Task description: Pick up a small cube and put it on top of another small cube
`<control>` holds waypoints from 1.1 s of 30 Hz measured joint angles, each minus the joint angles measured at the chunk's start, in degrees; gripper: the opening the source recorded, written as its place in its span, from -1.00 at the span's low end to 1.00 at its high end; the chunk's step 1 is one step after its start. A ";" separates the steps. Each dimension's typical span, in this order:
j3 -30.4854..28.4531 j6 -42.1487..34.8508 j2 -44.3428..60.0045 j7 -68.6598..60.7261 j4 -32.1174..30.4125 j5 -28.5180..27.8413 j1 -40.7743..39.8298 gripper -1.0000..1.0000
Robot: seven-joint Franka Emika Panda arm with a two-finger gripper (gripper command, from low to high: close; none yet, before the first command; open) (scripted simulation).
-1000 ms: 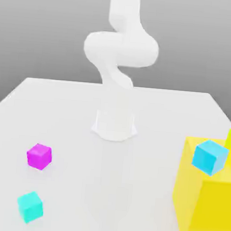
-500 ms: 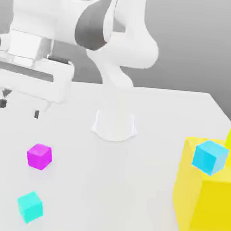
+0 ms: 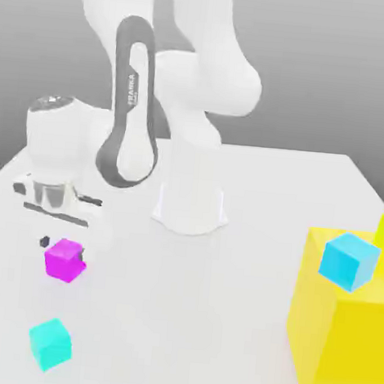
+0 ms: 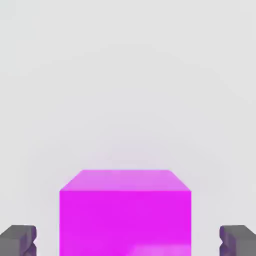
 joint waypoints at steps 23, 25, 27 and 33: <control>3.37 -29.14 -21.23 21.79 8.73 -16.58 16.78 -1.00; 6.95 -33.36 -22.24 23.74 12.09 -15.48 20.41 -1.00; 10.42 -37.45 -23.22 25.65 15.36 -14.43 24.00 -1.00; 20.00 -48.43 -26.08 30.64 23.82 -11.27 33.31 -1.00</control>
